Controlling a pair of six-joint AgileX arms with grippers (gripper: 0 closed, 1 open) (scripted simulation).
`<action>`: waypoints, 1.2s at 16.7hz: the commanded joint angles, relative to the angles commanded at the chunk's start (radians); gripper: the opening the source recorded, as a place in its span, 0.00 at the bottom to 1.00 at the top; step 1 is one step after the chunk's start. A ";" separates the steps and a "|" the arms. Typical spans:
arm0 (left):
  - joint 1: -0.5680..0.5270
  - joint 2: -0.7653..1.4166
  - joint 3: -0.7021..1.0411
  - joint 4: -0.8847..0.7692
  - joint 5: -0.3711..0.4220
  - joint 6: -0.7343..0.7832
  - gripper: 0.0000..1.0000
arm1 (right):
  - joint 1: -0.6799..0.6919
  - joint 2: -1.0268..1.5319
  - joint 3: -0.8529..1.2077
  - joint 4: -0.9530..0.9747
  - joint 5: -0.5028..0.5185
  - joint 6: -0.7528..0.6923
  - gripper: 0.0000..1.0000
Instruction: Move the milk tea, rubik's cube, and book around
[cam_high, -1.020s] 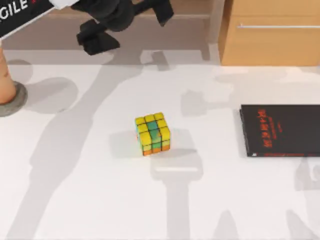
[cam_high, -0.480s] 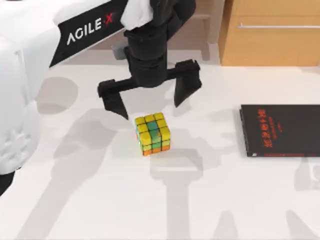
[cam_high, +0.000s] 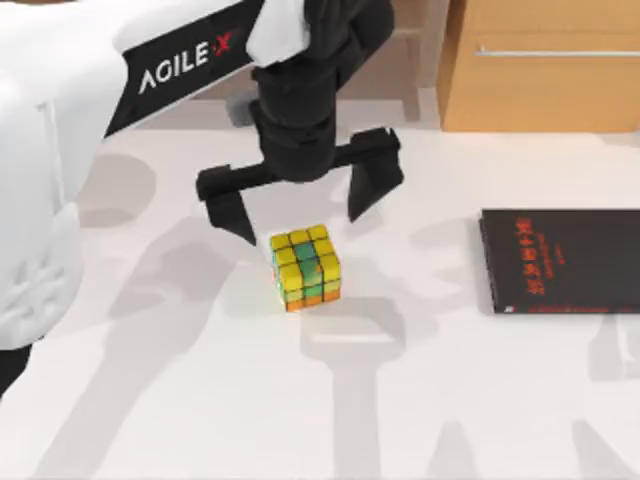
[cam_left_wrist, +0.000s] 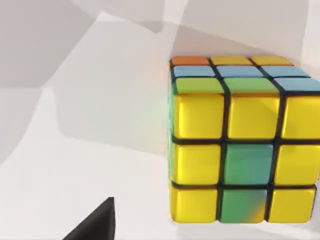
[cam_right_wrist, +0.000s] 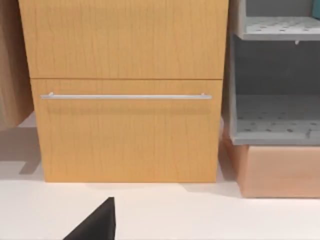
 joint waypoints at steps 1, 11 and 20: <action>0.000 0.003 -0.021 0.023 -0.001 0.001 1.00 | 0.000 0.000 0.000 0.000 0.000 0.000 1.00; -0.002 0.030 -0.170 0.199 0.000 -0.001 1.00 | 0.000 0.000 0.000 0.000 0.000 0.000 1.00; -0.002 0.030 -0.170 0.199 0.000 -0.001 0.32 | 0.000 0.000 0.000 0.000 0.000 0.000 1.00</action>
